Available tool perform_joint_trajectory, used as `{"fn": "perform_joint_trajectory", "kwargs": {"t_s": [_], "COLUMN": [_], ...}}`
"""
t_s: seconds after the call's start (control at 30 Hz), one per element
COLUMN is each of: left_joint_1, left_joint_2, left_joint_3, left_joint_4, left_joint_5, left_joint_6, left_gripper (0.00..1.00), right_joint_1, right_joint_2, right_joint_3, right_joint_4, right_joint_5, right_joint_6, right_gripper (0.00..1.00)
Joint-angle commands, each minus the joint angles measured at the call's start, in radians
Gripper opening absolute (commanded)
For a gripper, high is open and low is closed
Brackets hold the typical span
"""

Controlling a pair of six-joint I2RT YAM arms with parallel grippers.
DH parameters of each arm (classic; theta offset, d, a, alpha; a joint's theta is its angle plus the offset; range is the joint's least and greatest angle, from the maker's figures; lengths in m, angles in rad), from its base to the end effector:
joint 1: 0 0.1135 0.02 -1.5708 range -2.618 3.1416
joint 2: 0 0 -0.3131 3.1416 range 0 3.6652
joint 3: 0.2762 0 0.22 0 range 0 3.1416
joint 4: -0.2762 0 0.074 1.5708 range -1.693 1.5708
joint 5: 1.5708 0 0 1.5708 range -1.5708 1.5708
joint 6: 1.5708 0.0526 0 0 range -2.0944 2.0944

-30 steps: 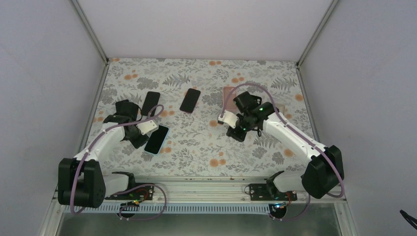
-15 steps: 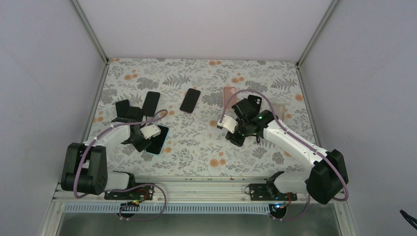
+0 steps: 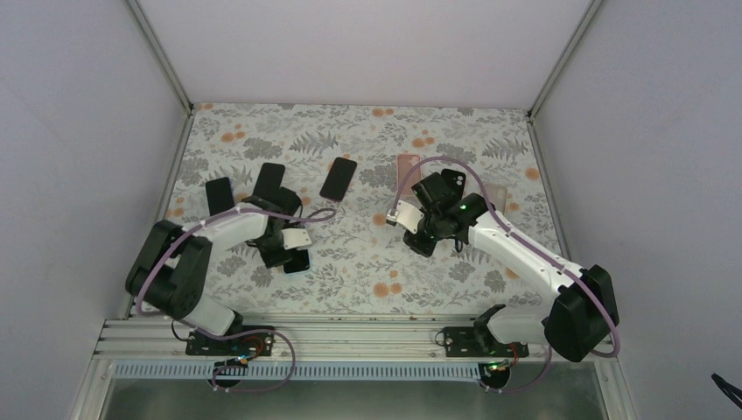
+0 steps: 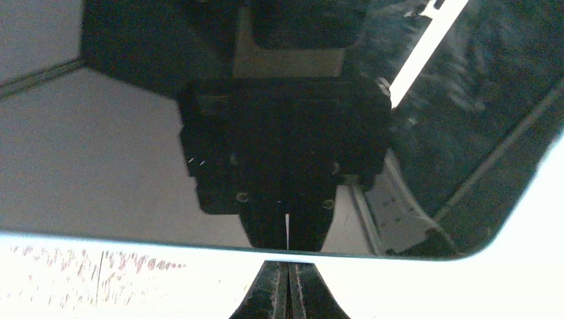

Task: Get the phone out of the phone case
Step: Pick up the phone at the center of the board.

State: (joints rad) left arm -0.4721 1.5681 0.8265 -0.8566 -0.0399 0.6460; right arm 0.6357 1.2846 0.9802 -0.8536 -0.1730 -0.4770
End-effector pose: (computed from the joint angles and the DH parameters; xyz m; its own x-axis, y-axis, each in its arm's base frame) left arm 0.1900 -0.0947 0.2014 -0.4367 0.8984 0.0459 0.8996 0.4365 0.0153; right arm 0.1572 0.1272 0.2924 -0.3608 -0.8282 -0.4288 -0.9073 0.4181 -0.0441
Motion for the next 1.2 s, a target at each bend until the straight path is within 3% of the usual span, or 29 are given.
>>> {"fn": "perform_joint_trajectory", "kwargs": {"t_s": [0.0, 0.23, 0.4, 0.47, 0.5, 0.53, 0.6, 0.63, 0.67, 0.7, 0.93, 1.07, 1.17], "left_joint_1": [-0.096, -0.158, -0.166, -0.166, -0.165, -0.162, -0.150, -0.136, -0.113, -0.082, 0.368, 0.535, 0.580], "left_joint_2": [0.158, 0.349, 0.337, 0.288, 0.256, 0.220, 0.134, 0.079, 0.027, -0.023, -0.199, -0.356, -0.461], "left_joint_3": [0.083, 0.340, 0.430, 0.423, 0.420, 0.417, 0.420, 0.425, 0.437, 0.459, 0.686, 0.572, 0.457], "left_joint_4": [0.104, 0.063, -0.043, -0.096, -0.124, -0.147, -0.180, -0.185, -0.187, -0.188, -0.054, 0.158, 0.276], "left_joint_5": [0.381, 0.492, 0.513, 0.512, 0.510, 0.502, 0.465, 0.453, 0.432, 0.416, 0.376, 0.370, 0.344], "left_joint_6": [0.013, 0.049, 0.101, 0.128, 0.133, 0.129, 0.111, 0.100, 0.090, 0.078, -0.070, -0.109, -0.133], "left_gripper": [0.02, 0.02, 0.02, 0.04, 0.09, 0.22, 0.65, 0.82, 0.94, 0.99, 1.00, 1.00, 1.00], "right_joint_1": [0.010, -0.001, -0.002, -0.002, -0.001, -0.002, -0.001, -0.002, -0.002, -0.002, 0.002, 0.018, 0.024], "right_joint_2": [-0.010, -0.074, -0.064, -0.055, -0.052, -0.052, -0.051, -0.051, -0.049, -0.044, 0.029, 0.130, 0.239], "right_joint_3": [0.043, 0.048, 0.068, 0.084, 0.095, 0.107, 0.146, 0.171, 0.197, 0.222, 0.252, 0.230, 0.250], "right_joint_4": [-0.018, -0.051, -0.077, -0.093, -0.101, -0.104, -0.113, -0.123, -0.141, -0.159, -0.097, 0.040, 0.133], "right_joint_5": [0.084, 0.116, 0.091, 0.063, 0.045, 0.027, -0.024, -0.061, -0.111, -0.147, -0.231, -0.211, -0.198], "right_joint_6": [0.010, 0.003, -0.003, -0.021, -0.034, -0.046, -0.072, -0.089, -0.106, -0.121, -0.204, -0.240, -0.243], "right_gripper": [0.04, 0.04, 0.05, 0.11, 0.18, 0.34, 0.83, 0.97, 0.99, 1.00, 1.00, 1.00, 1.00]}}
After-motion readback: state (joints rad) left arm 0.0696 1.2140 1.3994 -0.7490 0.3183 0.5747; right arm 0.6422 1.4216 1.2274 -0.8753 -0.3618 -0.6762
